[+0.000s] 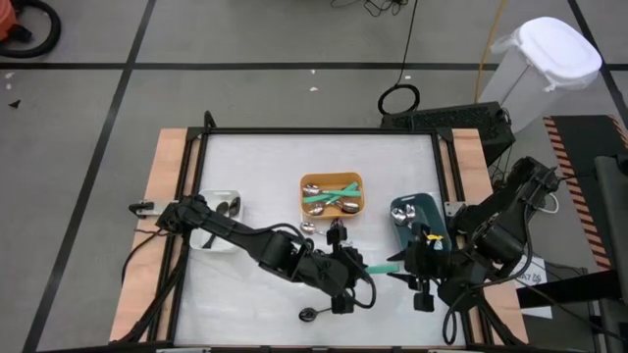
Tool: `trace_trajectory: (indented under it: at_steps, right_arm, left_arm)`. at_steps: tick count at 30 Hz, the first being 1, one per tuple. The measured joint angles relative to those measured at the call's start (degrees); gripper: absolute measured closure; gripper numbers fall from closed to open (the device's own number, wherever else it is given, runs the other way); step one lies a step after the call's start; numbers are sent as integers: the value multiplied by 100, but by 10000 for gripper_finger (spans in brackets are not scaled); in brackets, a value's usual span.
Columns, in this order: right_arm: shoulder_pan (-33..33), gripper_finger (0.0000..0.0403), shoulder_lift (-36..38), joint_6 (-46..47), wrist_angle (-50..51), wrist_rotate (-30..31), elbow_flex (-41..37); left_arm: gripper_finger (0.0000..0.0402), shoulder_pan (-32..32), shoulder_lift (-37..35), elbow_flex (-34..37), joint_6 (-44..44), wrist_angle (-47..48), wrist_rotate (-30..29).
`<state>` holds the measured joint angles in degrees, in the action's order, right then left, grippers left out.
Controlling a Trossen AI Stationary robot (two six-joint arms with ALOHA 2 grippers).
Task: Sort silverware by color (type)
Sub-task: Put the green spoon into the orange bin
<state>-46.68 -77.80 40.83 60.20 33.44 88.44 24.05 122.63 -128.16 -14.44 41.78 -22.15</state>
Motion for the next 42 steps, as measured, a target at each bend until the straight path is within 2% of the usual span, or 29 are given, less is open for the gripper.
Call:
trace_trajectory:
  at_steps: [7,17,19,23,27,30,32,36,42]
  right_arm:
    - [20,325,0,-10,-80,-77,0]
    - [17,327,0,24,-172,-93,0]
    - [19,327,0,40,-172,-50,0]
    - [22,327,0,51,-165,-7,0]
    - [22,327,0,53,40,-38,0]
    - [27,327,15,179,388,-50,0]
    - [72,327,38,290,690,-58,-1]
    - [241,327,108,322,1149,-64,0]
    - [958,327,140,-451,1520,-75,-1]
  left_arm:
    - [357,0,0,0,18,-6,4]
    - [353,7,0,0,-157,-6,6]
    - [326,21,0,0,-149,-3,-132]
    - [249,137,9,0,-120,18,-844]
    - [187,270,-21,0,-663,101,-1343]
    - [167,319,-84,-47,-1640,433,-1358]
    - [164,379,-109,-265,-2211,1036,-1361]
    - [162,485,-160,-699,-2647,1957,-1517]
    - [185,712,-275,-636,-3168,3197,-1593]
